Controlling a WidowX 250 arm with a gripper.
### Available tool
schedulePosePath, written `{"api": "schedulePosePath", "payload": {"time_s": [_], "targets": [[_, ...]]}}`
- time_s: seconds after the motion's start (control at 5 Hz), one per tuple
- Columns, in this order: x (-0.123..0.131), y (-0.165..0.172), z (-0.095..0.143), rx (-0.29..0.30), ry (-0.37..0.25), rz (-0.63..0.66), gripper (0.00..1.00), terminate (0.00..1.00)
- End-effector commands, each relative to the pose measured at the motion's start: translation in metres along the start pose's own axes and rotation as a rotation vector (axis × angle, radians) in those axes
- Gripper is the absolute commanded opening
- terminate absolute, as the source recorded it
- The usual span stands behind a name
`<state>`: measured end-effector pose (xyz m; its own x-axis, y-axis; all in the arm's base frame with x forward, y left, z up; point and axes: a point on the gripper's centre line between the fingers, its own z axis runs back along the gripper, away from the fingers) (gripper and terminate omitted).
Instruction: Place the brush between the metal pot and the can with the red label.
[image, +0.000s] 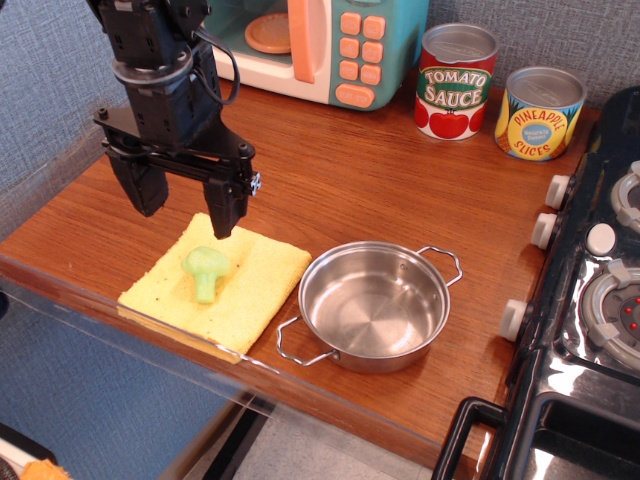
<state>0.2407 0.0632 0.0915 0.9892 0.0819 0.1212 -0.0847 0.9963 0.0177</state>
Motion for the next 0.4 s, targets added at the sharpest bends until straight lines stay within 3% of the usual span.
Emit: {"api": "schedulePosePath", "payload": {"time_s": [0.0, 0.2], "targets": [[0.000, 0.000, 0.000, 0.000, 0.000, 0.000, 1.00, 0.00], [0.007, 0.012, -0.004, -0.002, 0.010, 0.030, 1.00, 0.00]]}}
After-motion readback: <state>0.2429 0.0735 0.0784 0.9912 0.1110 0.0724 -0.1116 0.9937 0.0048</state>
